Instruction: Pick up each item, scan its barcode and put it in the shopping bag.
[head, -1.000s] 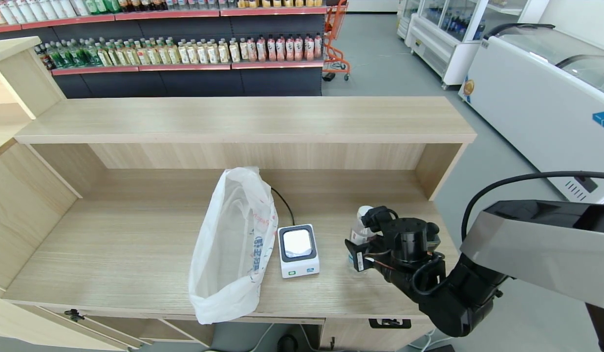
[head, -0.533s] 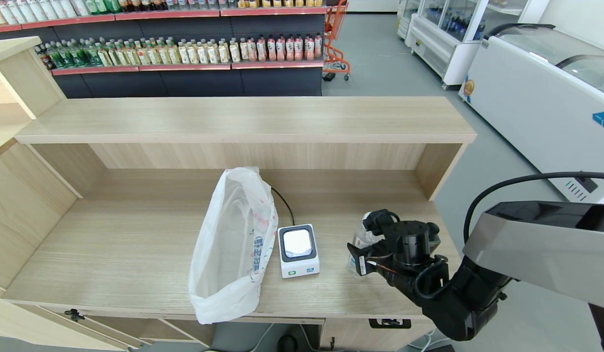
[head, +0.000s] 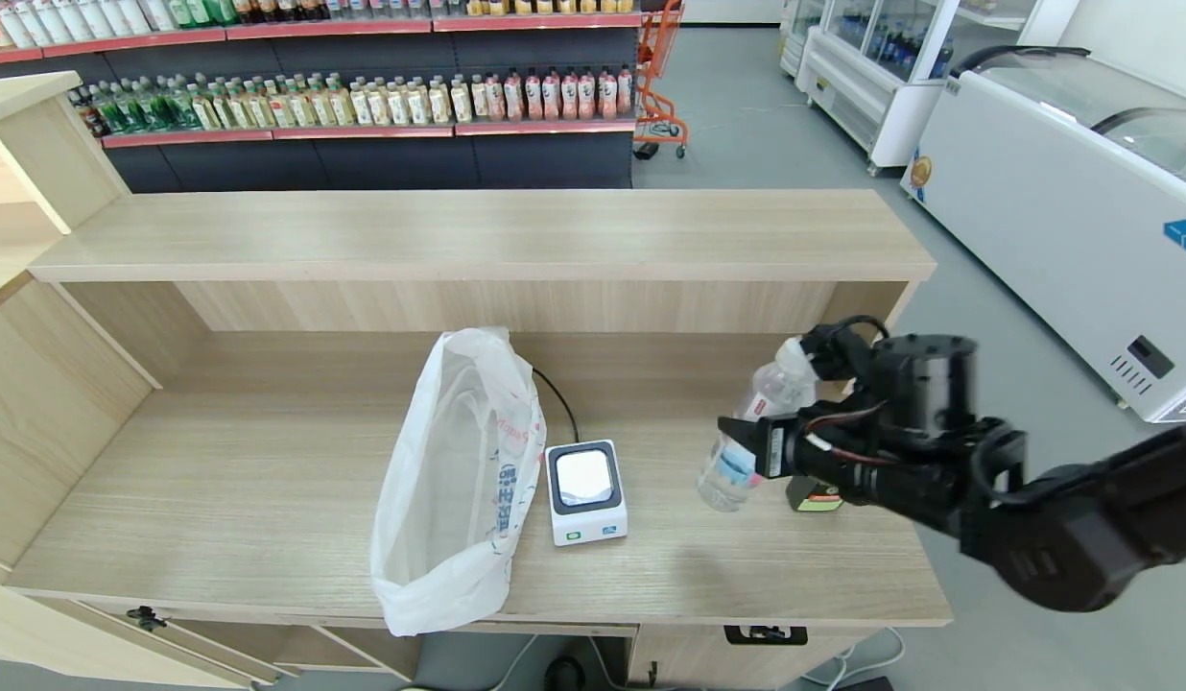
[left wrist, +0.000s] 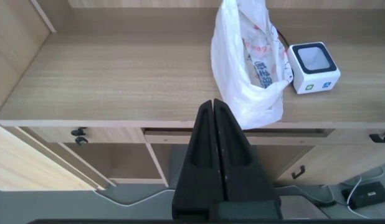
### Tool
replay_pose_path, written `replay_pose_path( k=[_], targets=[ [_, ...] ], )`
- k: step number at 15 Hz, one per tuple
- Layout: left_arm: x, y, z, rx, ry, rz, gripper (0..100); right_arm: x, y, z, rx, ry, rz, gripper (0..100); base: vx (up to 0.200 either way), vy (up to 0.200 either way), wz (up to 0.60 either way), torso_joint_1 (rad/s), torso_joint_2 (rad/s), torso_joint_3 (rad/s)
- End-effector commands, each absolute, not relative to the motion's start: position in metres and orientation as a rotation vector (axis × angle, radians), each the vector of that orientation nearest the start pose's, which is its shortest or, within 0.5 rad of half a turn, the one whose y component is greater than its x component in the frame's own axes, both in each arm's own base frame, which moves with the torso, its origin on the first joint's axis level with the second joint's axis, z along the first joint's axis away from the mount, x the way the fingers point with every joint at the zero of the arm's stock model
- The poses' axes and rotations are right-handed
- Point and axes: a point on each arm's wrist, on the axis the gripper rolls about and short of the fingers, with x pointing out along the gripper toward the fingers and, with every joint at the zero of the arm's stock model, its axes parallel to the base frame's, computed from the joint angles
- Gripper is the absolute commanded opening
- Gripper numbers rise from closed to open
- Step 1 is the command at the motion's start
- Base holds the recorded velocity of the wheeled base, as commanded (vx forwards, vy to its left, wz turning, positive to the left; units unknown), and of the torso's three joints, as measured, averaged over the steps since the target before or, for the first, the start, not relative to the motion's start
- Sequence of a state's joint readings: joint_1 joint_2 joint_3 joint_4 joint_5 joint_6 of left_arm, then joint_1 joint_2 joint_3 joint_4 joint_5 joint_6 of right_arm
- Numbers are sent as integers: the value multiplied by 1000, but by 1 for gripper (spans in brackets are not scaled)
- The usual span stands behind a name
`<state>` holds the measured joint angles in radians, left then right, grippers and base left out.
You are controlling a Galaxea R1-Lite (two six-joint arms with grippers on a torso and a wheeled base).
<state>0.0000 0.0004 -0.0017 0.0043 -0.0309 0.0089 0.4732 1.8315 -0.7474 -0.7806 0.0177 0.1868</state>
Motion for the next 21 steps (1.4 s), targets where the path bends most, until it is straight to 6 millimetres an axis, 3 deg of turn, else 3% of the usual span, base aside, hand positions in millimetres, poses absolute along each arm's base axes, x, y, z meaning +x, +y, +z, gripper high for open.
replay_pose_path(
  k=[1, 4, 6, 11, 15, 21],
  targets=[
    [-23, -1, 76, 9, 1, -31, 0, 212, 77, 241, 270, 229, 726, 0, 0, 0, 0, 0, 0, 0],
    [-23, -1, 75, 9, 3, -31, 0, 163, 66, 274, 413, 220, 1009, 0, 0, 0, 0, 0, 0, 0],
    [-23, -1, 75, 9, 4, -31, 0, 145, 64, 287, 462, 240, 1164, 0, 0, 0, 0, 0, 0, 0],
    [-23, -1, 75, 9, 4, -31, 0, 129, 83, 302, 463, 256, 1353, 0, 0, 0, 0, 0, 0, 0],
    [-23, -1, 75, 9, 4, -31, 0, 129, 97, 313, 451, 250, 1434, 0, 0, 0, 0, 0, 0, 0],
    [-23, -1, 75, 9, 3, -31, 0, 125, 104, 304, 444, 292, 1478, 0, 0, 0, 0, 0, 0, 0]
  ],
)
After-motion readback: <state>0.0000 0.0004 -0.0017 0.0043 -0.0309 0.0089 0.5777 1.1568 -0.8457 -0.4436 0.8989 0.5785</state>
